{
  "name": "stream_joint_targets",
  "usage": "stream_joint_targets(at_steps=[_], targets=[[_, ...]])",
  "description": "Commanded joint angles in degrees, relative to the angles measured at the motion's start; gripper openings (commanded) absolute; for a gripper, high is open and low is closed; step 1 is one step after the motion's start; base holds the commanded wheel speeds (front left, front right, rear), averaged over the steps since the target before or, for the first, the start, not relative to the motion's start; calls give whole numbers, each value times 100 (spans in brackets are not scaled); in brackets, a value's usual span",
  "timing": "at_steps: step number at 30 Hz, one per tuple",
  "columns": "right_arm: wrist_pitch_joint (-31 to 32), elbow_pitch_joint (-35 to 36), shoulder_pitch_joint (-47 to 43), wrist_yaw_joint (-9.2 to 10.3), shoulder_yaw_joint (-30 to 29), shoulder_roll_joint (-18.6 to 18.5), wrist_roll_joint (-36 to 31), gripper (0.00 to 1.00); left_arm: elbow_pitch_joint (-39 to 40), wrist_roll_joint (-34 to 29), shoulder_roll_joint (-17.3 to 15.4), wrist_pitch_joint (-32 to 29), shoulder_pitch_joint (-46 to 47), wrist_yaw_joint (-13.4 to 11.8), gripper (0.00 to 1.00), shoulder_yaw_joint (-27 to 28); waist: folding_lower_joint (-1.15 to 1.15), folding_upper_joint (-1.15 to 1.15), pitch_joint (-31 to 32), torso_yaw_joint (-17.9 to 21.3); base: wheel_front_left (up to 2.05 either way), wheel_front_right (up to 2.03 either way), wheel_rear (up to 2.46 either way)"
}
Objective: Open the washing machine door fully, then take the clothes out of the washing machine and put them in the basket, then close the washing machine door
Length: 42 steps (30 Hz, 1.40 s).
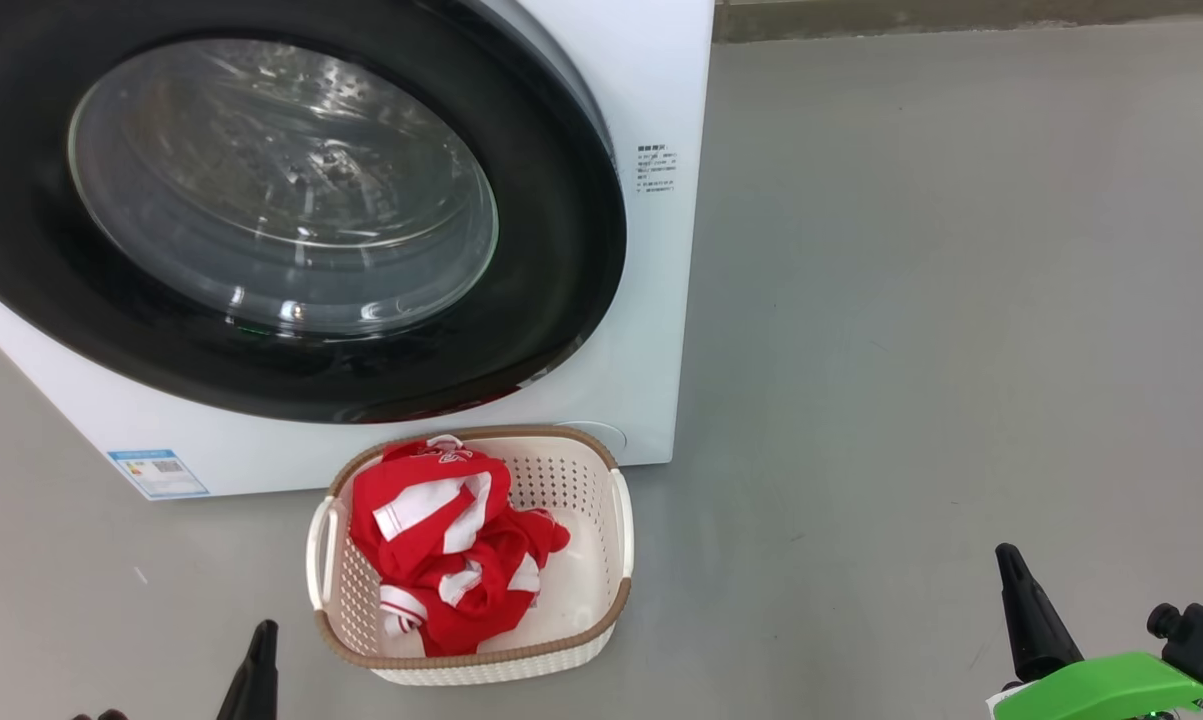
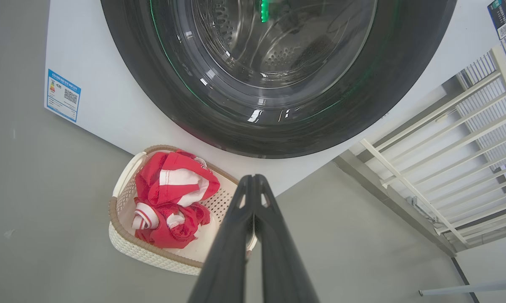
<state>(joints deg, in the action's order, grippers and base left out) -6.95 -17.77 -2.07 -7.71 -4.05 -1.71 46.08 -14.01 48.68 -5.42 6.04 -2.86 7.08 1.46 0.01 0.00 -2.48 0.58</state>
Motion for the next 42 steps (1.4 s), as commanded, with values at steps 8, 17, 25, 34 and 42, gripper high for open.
stream_joint_targets(at_steps=[8, 17, 25, 34, 42], targets=[[148, 181, 302, 10, 12, -112, 584, 0, 95, 547, -12, -144, 326, 19, 0, 166, 0, 0, 25, -7, 0, 0, 0], [313, 212, 380, 12, -5, -129, 1220, 0, 80, 1135, 23, -309, 414, 23, 0, 211, 0, 0, 57, -15, 0, 0, 0], [447, 236, 443, 14, -21, -141, 1725, 0, 69, 1604, 52, -441, 484, 25, 0, 249, 0, 0, 82, -21, 0, 0, 0], [582, 261, 506, 15, -38, -152, 2230, 0, 57, 2073, 82, -573, 555, 28, 0, 286, 0, 0, 107, -27, 0, 0, 0], [718, 285, 569, 16, -57, -162, 2735, 0, 45, 2543, 112, -706, 625, 31, 0, 325, 0, 0, 132, -33, 0, 0, 0]])
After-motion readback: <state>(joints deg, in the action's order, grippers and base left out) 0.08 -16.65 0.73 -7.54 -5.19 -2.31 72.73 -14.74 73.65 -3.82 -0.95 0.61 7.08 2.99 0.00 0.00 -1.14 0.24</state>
